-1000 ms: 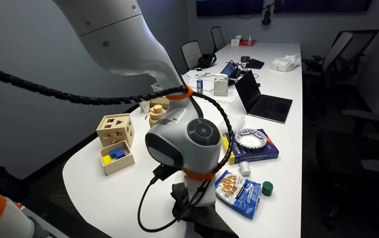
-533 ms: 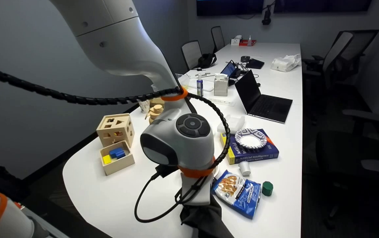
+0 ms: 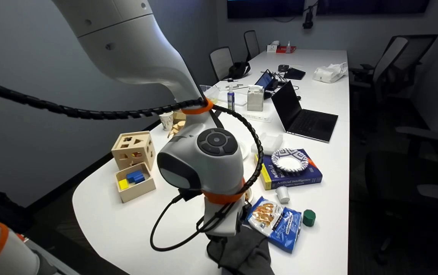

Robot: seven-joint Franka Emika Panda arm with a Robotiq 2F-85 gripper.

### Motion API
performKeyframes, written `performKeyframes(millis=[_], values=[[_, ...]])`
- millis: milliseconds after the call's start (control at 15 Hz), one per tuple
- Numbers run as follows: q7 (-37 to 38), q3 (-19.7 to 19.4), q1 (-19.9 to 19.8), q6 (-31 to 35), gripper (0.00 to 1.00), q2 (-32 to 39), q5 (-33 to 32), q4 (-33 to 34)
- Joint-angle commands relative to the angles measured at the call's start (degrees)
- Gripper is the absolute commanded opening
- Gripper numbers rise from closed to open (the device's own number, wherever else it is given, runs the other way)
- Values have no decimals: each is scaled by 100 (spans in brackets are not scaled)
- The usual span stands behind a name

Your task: Use the black cloth to wipe the table

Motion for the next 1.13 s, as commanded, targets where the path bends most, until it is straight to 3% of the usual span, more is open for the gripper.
performKeyframes(millis=[0,200,267,733,1067], values=[[131,-88,92,27,77,-526,50,-362],[43,-49,109,-46,98,-919,10,-574],[9,-36,132,-77,100,-1079,-29,-671],[355,19,517,76,100,-1993,-658,-1203],[317,45,627,-35,100,-1860,-752,-896]])
